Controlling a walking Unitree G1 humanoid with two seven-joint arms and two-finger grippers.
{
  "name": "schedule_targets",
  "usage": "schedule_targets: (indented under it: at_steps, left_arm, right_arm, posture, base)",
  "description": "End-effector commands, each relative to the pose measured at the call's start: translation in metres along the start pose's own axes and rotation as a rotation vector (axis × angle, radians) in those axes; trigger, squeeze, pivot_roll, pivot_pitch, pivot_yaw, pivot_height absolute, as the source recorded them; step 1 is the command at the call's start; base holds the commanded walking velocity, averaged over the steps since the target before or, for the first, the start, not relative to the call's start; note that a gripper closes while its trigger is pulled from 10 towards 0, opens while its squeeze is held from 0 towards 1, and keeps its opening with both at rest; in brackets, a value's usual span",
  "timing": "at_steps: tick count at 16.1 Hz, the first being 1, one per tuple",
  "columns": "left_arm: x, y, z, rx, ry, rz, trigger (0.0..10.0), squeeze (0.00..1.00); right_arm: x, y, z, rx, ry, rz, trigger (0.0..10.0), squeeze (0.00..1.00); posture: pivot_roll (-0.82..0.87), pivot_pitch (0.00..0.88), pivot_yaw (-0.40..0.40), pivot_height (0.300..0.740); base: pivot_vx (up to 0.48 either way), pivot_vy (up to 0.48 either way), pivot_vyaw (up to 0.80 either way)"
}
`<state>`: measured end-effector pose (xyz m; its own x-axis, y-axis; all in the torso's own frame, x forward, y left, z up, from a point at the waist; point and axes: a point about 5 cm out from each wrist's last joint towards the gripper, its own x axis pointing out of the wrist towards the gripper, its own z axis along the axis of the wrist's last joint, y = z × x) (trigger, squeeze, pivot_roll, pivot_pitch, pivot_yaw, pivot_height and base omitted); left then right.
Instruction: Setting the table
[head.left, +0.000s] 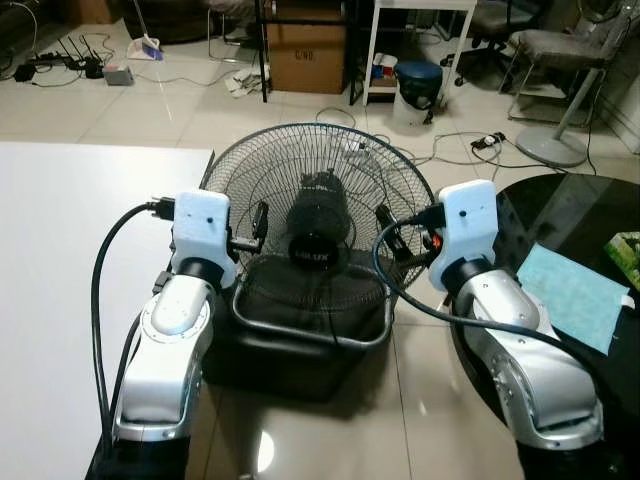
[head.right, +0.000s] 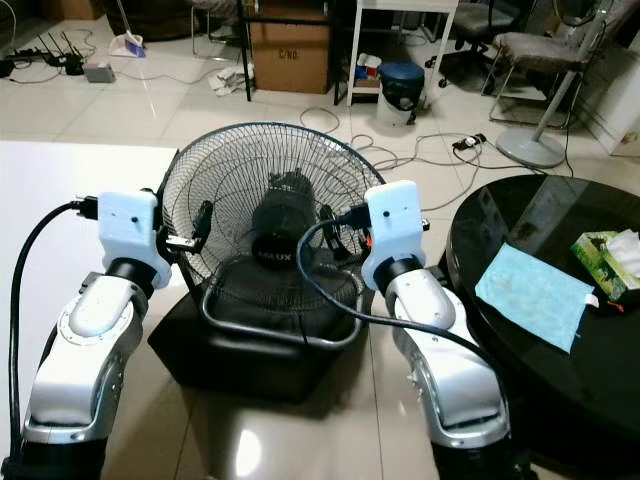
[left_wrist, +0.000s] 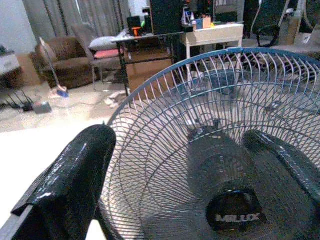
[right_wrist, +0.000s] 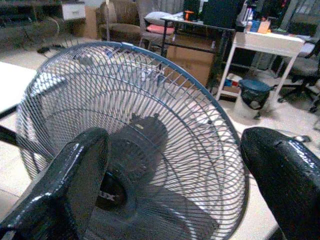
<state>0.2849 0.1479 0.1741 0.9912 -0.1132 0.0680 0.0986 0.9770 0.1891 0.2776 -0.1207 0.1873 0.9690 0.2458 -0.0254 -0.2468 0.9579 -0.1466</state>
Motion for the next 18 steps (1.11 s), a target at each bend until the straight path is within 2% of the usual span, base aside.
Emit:
schedule_targets:
  at_steps: [1, 4, 6, 8, 11, 13, 15, 18]
  left_arm:
    - [0.000, -0.001, 0.002, 0.056, -0.019, 0.015, 10.0, 0.00]
    - [-0.003, -0.005, 0.005, 0.063, -0.043, -0.010, 10.0, 0.00]
    - [-0.003, -0.005, 0.007, 0.087, -0.041, -0.052, 10.0, 0.00]
    - [-0.003, -0.005, 0.005, 0.091, -0.032, -0.053, 10.0, 0.00]
    - [-0.008, -0.005, 0.006, 0.075, -0.033, -0.040, 10.0, 0.00]
    - [-0.004, -0.005, 0.009, 0.091, -0.024, -0.024, 10.0, 0.00]
    - [0.001, -0.006, 0.018, 0.030, -0.033, -0.004, 10.0, 0.00]
    - [0.007, -0.011, 0.025, -0.041, -0.058, -0.008, 10.0, 0.00]
  right_arm:
    - [0.003, 0.003, 0.003, -0.026, -0.003, 0.019, 10.0, 0.00]
    - [0.003, 0.006, 0.001, -0.030, -0.001, 0.032, 10.0, 0.00]
    - [0.003, 0.014, 0.008, 0.034, -0.040, 0.062, 10.0, 0.00]
    - [0.003, 0.016, 0.010, 0.055, -0.047, 0.072, 10.0, 0.00]
    - [0.003, 0.014, 0.004, 0.081, -0.024, 0.069, 10.0, 0.00]
    - [0.004, 0.011, 0.005, 0.086, -0.019, 0.048, 10.0, 0.00]
    - [0.003, 0.003, -0.001, 0.046, 0.012, 0.007, 10.0, 0.00]
    - [0.001, 0.002, 0.000, 0.076, 0.021, -0.013, 10.0, 0.00]
  posture:
    - [-0.06, 0.000, -0.015, 0.740]
    - [-0.05, 0.000, -0.014, 0.740]
    - [-0.04, 0.000, 0.000, 0.740]
    - [-0.04, 0.000, -0.005, 0.740]
    - [-0.02, 0.000, -0.016, 0.740]
    - [-0.02, 0.000, -0.008, 0.740]
    - [-0.03, 0.000, -0.003, 0.740]
    - [-0.04, 0.000, 0.026, 0.740]
  base:
    - [0.000, 0.000, 0.80]
    - [0.000, 0.000, 0.80]
    - [0.000, 0.000, 0.80]
    - [0.000, 0.000, 0.80]
    - [0.000, 0.000, 0.80]
    - [0.000, 0.000, 0.80]
    - [0.000, 0.000, 0.80]
    - [0.000, 0.000, 0.80]
